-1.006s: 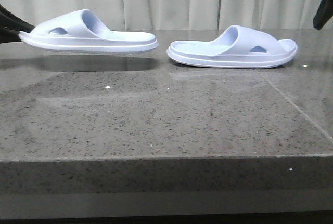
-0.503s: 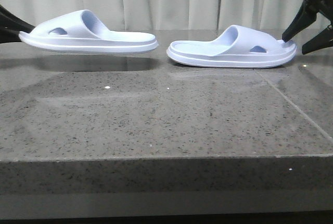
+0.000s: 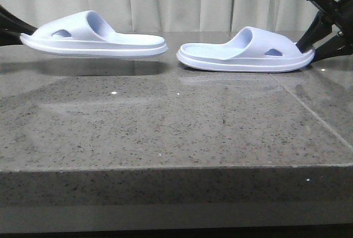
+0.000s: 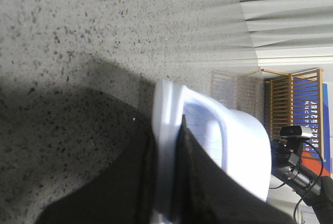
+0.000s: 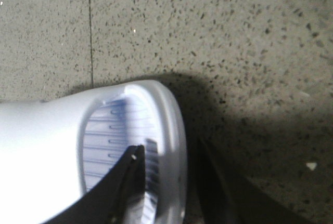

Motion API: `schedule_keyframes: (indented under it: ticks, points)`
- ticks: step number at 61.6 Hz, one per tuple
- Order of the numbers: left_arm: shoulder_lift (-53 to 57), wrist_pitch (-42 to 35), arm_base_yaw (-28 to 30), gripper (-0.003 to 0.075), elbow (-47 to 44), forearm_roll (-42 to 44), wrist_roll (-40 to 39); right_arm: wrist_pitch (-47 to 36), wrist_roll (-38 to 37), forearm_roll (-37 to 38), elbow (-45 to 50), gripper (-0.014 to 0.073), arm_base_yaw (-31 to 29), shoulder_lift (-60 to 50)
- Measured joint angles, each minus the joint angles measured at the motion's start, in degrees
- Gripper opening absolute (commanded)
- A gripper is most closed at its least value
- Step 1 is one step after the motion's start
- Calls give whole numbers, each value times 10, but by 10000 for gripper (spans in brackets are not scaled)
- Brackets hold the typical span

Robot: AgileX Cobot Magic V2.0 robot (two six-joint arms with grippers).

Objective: Insert blue slippers together front up
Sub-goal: 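Move the right gripper to the heel of the other slipper and grasp, then lift the second slipper with the right gripper and swing it over the first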

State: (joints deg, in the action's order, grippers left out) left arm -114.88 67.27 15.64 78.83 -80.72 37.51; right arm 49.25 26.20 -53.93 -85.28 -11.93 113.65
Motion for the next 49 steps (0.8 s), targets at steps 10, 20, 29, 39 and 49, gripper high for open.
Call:
schedule_keyframes:
  ticks: [10,20,29,39,49]
  points:
    - [0,0,0,-20,0,1,0,16,18,-35,-1,258,5,12]
    - [0,0,0,-20,0,1,0,32,35,-72,-3,249,20,24]
    - [0,0,0,-20,0,1,0,38,42,-74,-3,-55,28,25]
    - [0,0,0,-20,0,1,0,48,42,-83,-3,-108,23,25]
    - [0,0,0,-20,0,1,0,77,42,-103,-2,-108,-2,25]
